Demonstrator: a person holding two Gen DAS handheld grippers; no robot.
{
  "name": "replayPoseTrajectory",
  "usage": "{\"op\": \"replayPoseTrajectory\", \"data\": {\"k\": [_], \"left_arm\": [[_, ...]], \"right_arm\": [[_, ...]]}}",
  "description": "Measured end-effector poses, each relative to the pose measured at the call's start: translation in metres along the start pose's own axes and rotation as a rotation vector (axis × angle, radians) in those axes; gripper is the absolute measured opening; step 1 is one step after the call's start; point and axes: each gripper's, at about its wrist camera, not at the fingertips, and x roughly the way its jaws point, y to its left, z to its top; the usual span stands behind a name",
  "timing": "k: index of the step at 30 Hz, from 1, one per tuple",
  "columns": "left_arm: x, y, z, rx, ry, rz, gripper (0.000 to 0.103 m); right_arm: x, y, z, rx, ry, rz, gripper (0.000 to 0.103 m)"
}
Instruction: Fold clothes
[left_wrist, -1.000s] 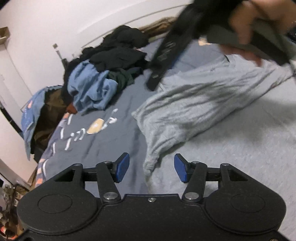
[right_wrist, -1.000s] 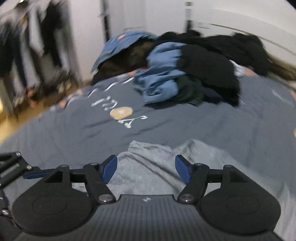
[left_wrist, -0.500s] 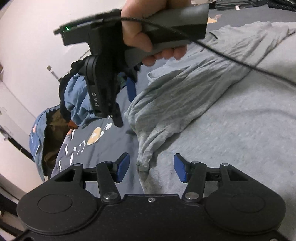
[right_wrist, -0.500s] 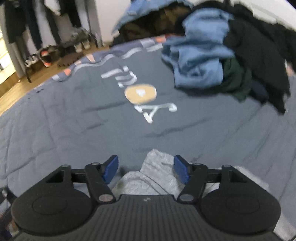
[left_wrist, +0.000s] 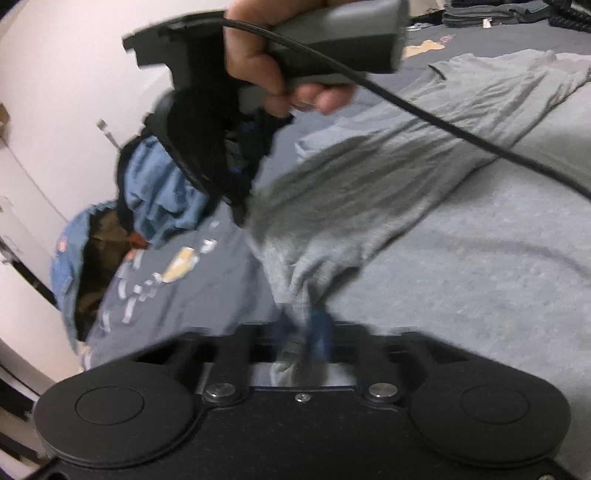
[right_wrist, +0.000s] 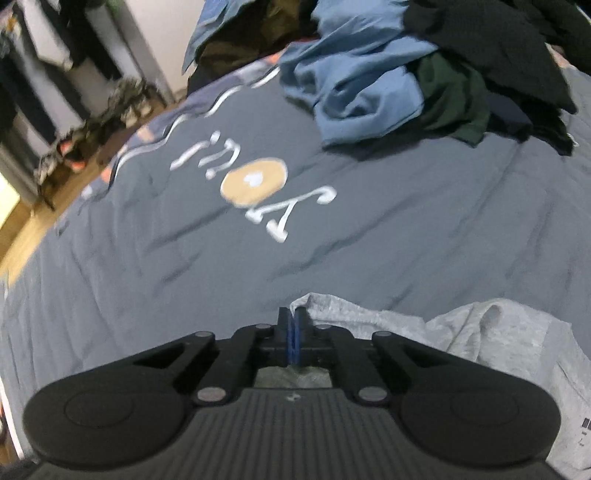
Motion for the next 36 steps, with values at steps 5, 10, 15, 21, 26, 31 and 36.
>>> {"op": "replayPoseTrajectory", "data": {"k": [5, 10, 15, 21, 26, 31, 36], "left_arm": [[-0.011, 0.008, 0.002, 0.023, 0.032, -0.094, 0.003], [-0.017, 0.016, 0.001, 0.030, 0.051, -0.115, 0.003], [-0.017, 0.025, -0.001, 0.004, 0.064, -0.108, 0.003], [-0.009, 0.034, 0.002, -0.053, 0.074, -0.015, 0.019], [-0.012, 0.035, 0.000, -0.001, 0.081, -0.042, 0.033], [-0.023, 0.043, 0.003, -0.036, 0.023, -0.064, 0.050], [-0.021, 0.021, 0.003, 0.050, -0.028, -0.036, 0.052]], "right_arm": [[0.000, -0.014, 0.009, 0.096, -0.074, -0.048, 0.000], [0.010, -0.026, 0.012, 0.149, -0.101, -0.083, 0.000], [0.015, -0.038, 0.013, 0.212, -0.131, -0.098, 0.000], [0.008, -0.047, 0.018, 0.266, -0.204, -0.102, 0.000], [-0.001, -0.052, 0.025, 0.276, -0.196, -0.072, 0.004], [-0.028, -0.039, 0.023, 0.092, -0.152, -0.074, 0.011], [-0.039, -0.035, 0.003, -0.022, -0.093, -0.067, 0.037]]}}
